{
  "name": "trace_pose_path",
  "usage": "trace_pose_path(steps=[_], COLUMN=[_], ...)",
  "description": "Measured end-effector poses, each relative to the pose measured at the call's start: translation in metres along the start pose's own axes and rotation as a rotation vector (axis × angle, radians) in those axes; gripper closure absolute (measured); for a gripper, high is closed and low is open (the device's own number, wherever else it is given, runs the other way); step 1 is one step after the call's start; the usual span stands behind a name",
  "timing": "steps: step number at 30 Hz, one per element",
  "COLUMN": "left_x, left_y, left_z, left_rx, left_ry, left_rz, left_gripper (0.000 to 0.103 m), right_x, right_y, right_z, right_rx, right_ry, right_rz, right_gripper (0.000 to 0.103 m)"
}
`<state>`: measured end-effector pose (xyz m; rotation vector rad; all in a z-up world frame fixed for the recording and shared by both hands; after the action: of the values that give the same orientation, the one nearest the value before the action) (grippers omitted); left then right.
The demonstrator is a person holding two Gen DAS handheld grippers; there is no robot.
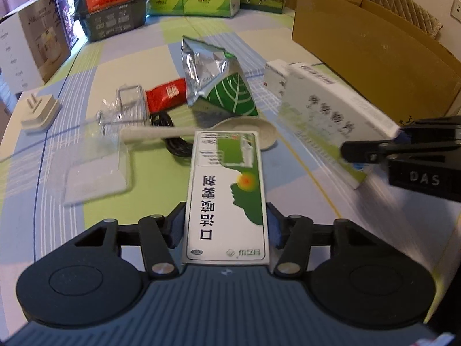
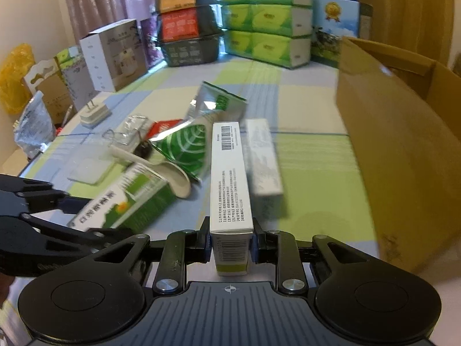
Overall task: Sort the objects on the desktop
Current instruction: 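Carry both held boxes up and over to the open cardboard box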
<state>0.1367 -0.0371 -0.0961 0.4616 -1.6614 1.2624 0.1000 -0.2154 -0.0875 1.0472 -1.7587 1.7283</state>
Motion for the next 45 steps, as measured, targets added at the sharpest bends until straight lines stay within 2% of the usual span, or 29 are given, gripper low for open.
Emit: trace_pose_path(steps=[4,10,15,18,23,29,37,45], left_x=[0.001,-0.003,-0.008,-0.008,-0.002,0.017,0.052,0.086], left_y=[0.000,-0.003,-0.006,-0.007,-0.002,0.006,0.007,0.011], left_z=[0.002,0.003,0.007,0.010,0.019,0.028,0.042,0.066], left_rx=[-0.005,-0.008,-0.012,-0.024,-0.049,-0.048,0.013,0.087], left_ry=[-0.006,-0.016,-0.035,-0.044,-0.058,-0.074,-0.095,-0.069], left_rz=[0.005,0.027,0.018,0.010,-0.004,0.015,0.048,0.073], left_gripper=[0.052,0.051,0.051,0.052,0.053,0.053,0.053,0.053], right_x=[0.010,-0.001,-0.008,-0.010,-0.003,0.020,0.056,0.112], right_y=[0.003,-0.005,-0.006,-0.004,0.001,0.009,0.014,0.005], right_z=[0.006,-0.002,-0.006,-0.009,-0.006,-0.004,-0.004,0.008], right_rx=[-0.045,-0.002,0.032,0.053,0.031,-0.003,-0.021,-0.036], right_ry=[-0.033,0.001,0.024,0.037,0.041,0.009,-0.011,0.000], right_rz=[0.000,0.019,0.014,0.005,0.002,0.028,0.090,0.166], right_gripper=[0.080,0.076,0.076,0.081,0.081,0.081,0.081,0.081])
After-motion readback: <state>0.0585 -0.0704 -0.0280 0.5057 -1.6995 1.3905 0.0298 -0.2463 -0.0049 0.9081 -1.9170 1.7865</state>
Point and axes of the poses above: each gripper's, at about its wrist camera, not at the fingertips, and x roughly against the way its jaws point, z to its right, y to its underside, the point moved 2 cm from there along -x, roughly the way its jaws point, and after that the axes turned 5 degrees about -z, right-handed, at the moved point
